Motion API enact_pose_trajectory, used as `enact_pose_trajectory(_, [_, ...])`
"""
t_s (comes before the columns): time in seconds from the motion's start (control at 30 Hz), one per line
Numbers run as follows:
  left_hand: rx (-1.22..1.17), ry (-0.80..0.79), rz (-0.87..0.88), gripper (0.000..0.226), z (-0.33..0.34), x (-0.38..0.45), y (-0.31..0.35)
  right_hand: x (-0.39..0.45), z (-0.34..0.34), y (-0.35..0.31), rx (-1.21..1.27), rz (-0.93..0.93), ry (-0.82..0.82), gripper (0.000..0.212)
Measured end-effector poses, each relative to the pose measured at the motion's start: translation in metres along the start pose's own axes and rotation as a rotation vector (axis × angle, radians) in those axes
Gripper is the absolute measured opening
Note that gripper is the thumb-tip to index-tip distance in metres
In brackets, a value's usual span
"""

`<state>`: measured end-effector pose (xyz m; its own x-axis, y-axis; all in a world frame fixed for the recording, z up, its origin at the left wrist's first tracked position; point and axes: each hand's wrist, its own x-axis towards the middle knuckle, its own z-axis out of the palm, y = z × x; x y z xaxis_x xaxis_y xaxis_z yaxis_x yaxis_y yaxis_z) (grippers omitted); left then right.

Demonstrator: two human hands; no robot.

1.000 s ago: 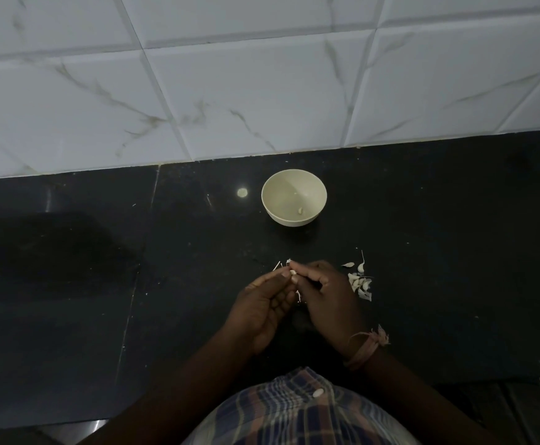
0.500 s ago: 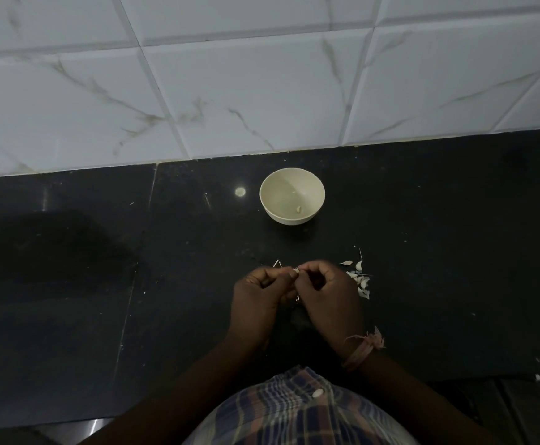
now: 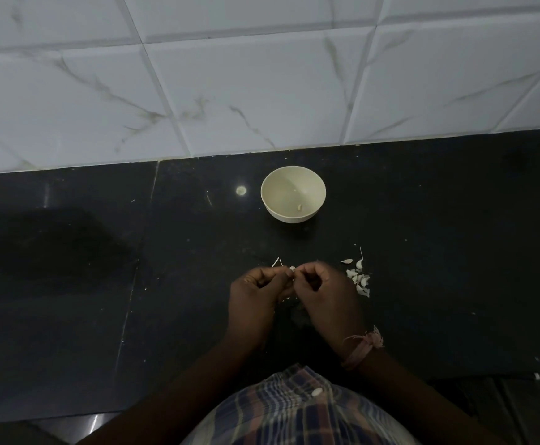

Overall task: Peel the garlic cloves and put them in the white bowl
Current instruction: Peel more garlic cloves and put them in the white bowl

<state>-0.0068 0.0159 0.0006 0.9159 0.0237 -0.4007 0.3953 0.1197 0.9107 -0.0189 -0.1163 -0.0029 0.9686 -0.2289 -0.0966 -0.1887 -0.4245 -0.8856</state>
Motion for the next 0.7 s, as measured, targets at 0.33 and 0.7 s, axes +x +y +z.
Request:
enact_pose_trajectory(0.33, [0.005,-0.004,0.032,0.009,0.0033,-0.0024,-0.0004,0.0041,-0.0019,-0.0049,0.029,0.083,-0.018,0.005])
enact_pose_trajectory(0.7, [-0.129,-0.054,-0.117,0.015,0.0027,-0.0002,-0.0038,0.0027,-0.0017,-0.0012,0.028,0.133,-0.022,0.004])
